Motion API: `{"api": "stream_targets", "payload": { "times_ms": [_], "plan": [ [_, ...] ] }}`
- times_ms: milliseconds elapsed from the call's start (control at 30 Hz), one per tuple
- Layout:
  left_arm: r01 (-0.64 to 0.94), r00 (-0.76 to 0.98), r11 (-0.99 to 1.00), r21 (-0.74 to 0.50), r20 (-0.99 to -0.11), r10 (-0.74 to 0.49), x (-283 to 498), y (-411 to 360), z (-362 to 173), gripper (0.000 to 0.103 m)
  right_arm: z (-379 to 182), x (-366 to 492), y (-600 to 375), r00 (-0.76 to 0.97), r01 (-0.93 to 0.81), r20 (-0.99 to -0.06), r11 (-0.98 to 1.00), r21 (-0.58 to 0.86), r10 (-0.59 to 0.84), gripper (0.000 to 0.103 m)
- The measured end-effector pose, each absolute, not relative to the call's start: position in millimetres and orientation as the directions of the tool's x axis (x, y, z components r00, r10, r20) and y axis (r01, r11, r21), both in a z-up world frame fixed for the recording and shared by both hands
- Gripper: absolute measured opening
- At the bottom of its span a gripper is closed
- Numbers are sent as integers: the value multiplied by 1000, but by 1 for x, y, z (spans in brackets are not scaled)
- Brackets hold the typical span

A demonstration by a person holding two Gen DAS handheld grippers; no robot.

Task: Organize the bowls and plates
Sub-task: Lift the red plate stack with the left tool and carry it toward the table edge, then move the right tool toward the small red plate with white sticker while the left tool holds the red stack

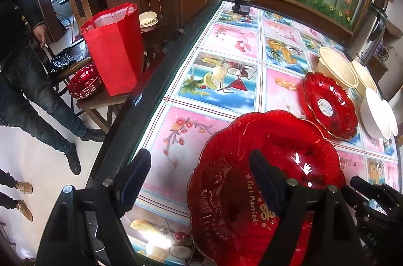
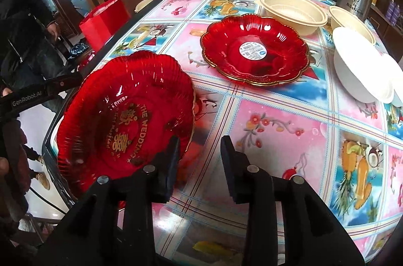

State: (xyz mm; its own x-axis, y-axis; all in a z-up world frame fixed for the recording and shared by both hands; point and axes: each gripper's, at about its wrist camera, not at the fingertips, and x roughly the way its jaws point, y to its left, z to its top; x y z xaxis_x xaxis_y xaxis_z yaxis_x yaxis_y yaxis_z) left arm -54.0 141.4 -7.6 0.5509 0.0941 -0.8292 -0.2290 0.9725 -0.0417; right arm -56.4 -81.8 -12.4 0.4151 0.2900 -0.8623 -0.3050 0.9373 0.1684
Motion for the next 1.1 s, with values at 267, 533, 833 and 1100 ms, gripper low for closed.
{"api": "stream_targets", "payload": {
  "times_ms": [267,533,833,1100],
  "plan": [
    [-221,559,973,-59,-825,77,-54,130,5,81,-6,-51,-86,430,-300,-855,939,167,289,45],
    [-183,567,979,-85,-823,34,-47,103,12,81,-3,-45,-97,438,-278,-855,946,164,277,45],
    [-118,582,989,-88,-813,-3,-38,65,21,81,-2,-35,-119,450,-228,-856,960,164,253,45],
    [-72,587,993,-95,-809,-34,-29,33,25,81,-3,-24,-138,458,-187,-859,969,159,230,45]
  ]
}}
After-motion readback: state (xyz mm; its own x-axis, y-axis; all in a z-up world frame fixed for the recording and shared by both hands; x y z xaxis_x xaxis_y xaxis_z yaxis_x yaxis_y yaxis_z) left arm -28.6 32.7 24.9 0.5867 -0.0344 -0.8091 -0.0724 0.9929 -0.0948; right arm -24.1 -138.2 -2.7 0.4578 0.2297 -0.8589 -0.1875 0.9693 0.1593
